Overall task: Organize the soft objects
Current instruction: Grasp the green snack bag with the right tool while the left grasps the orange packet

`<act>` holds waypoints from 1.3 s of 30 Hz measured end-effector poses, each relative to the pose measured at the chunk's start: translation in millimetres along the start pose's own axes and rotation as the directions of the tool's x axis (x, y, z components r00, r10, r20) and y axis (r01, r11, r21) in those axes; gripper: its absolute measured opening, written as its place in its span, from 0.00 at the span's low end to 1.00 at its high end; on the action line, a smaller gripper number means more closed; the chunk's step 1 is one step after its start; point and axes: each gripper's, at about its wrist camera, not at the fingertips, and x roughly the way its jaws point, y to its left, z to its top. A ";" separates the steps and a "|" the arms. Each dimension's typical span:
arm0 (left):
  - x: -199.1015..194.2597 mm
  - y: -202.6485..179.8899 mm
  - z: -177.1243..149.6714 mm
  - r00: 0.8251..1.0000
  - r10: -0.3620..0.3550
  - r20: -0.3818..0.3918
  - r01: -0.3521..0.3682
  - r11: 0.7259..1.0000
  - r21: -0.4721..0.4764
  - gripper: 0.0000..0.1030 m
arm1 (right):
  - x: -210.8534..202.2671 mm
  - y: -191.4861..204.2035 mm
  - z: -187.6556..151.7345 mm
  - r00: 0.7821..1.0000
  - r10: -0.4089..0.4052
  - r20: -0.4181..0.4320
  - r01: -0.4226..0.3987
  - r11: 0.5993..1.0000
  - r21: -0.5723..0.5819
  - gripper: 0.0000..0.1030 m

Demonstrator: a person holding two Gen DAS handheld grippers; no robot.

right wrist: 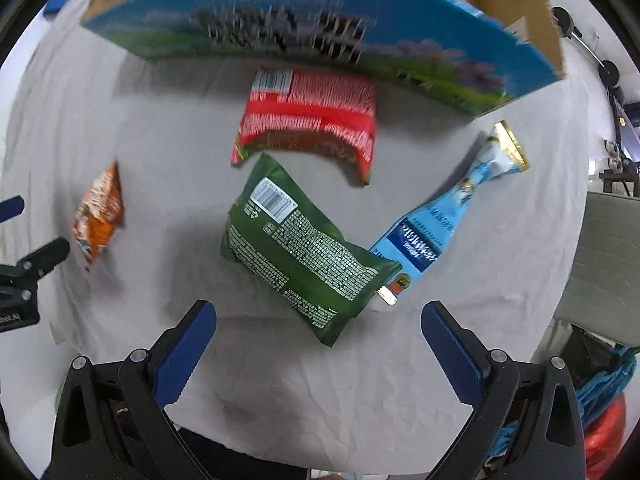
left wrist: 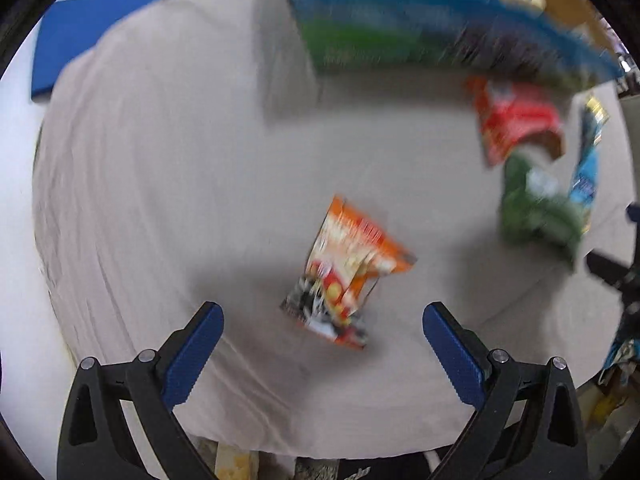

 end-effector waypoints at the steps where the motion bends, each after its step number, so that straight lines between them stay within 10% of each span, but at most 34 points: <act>1: 8.6 0.5 -1.5 1.000 -0.001 -0.016 0.001 1.000 -0.002 0.99 | 4.5 1.8 1.5 1.000 -0.011 -0.010 0.011 1.000 -0.009 1.00; 14: 62.8 -2.6 21.2 0.994 -0.059 -0.087 0.058 0.998 -0.013 0.99 | 45.6 13.5 16.4 0.992 -0.092 -0.089 0.086 0.994 -0.069 1.00; 20: 79.8 -19.7 36.3 0.989 -0.067 -0.129 0.070 0.997 0.017 0.57 | 62.2 12.1 22.5 0.986 -0.088 -0.139 0.077 0.994 -0.080 0.99; 24: 80.4 -25.2 40.8 0.993 -0.047 -0.111 0.048 0.999 0.012 0.37 | 70.3 6.4 22.1 0.983 -0.108 -0.150 0.099 0.993 -0.065 0.67; 33: 62.3 -23.1 46.1 0.986 -0.154 -0.065 0.145 0.981 -0.128 0.28 | 59.3 -32.4 1.5 0.982 0.108 -0.154 -0.070 0.969 0.236 0.42; 39: 56.5 -45.1 65.8 0.979 -0.191 -0.067 0.180 0.973 -0.147 0.28 | 54.3 -28.8 -6.6 0.979 0.147 -0.144 -0.115 0.971 0.209 0.64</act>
